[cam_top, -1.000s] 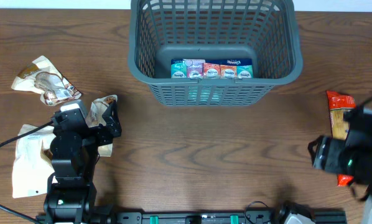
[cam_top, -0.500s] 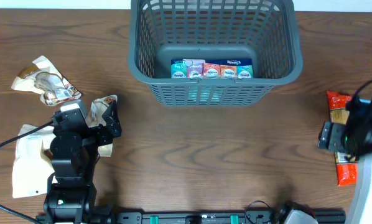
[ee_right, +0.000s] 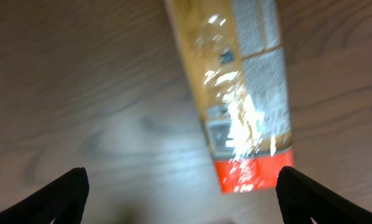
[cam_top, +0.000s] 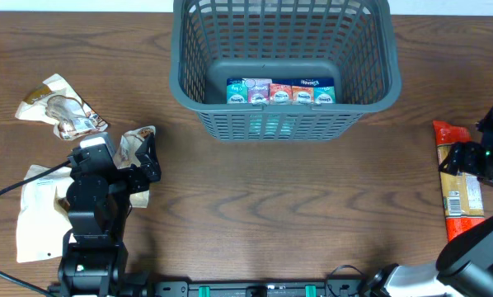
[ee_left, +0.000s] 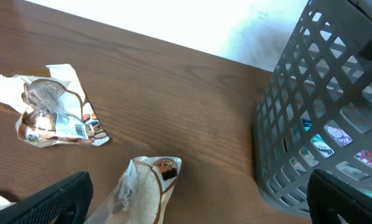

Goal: Pack container
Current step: 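Move the right gripper to the orange pasta package and grasp it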

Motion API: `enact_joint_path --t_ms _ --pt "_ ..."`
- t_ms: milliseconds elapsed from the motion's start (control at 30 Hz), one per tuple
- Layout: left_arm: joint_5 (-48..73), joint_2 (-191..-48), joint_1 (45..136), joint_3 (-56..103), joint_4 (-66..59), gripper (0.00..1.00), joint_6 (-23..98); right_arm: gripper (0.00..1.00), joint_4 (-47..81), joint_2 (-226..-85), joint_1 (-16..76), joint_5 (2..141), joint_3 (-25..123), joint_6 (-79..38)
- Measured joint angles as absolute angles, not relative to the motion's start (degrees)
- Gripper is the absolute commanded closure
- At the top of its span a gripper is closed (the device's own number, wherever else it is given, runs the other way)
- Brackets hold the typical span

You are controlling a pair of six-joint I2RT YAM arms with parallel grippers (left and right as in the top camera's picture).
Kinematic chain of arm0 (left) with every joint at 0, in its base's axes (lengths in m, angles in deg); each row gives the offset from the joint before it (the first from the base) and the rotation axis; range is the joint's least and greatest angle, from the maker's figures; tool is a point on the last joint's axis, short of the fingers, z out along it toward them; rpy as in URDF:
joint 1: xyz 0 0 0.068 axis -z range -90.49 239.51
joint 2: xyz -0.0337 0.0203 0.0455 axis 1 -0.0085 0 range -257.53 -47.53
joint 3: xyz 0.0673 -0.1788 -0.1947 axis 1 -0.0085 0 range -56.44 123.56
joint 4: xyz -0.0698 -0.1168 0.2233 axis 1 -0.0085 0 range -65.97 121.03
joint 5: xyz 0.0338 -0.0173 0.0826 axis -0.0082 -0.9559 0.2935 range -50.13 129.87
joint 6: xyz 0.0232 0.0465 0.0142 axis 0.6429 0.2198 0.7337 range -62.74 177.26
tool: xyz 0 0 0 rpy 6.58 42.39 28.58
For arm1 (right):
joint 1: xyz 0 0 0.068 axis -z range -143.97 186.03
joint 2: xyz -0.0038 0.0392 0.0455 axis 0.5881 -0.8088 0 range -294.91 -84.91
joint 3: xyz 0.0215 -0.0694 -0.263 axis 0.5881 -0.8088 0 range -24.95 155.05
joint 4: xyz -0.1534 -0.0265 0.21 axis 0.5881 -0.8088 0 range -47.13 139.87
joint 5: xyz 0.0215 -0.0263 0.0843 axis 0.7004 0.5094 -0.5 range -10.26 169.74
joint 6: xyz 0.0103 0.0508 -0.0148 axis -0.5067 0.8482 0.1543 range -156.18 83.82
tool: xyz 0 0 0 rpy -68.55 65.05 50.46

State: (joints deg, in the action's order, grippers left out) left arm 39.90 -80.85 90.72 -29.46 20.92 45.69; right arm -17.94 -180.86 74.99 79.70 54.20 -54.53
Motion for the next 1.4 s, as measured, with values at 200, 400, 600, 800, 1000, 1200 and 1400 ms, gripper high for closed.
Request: enact_joint_path --t_ms 200,400,600,800,1000,1200,1400 --pt "39.9 -80.8 90.7 -29.5 20.9 0.01 45.7 0.16 -11.4 -184.6 78.0 76.2 54.4 -57.7" --pt "39.9 -80.9 90.7 -29.5 20.9 0.01 45.7 0.12 -8.3 -185.2 78.3 72.5 54.4 -66.0" --pt "39.9 -80.8 90.7 -29.5 20.9 0.01 45.7 0.12 -7.6 -186.0 78.9 71.9 54.5 -73.5" --pt "39.9 -80.8 90.7 -29.5 20.9 0.01 45.7 0.12 -7.3 -189.5 80.6 74.0 54.6 -75.8" --pt "39.9 -80.8 90.7 -29.5 20.9 0.01 45.7 0.12 -6.8 -194.1 80.7 75.4 54.6 -76.4" --pt "39.9 -80.8 90.7 -29.5 20.9 0.01 45.7 0.12 -5.5 -197.1 80.7 76.0 54.6 -76.6" --pt "39.9 -80.8 90.7 -29.5 20.9 0.02 45.7 0.13 -4.0 -200.0 80.7 76.4 54.6 -76.6"
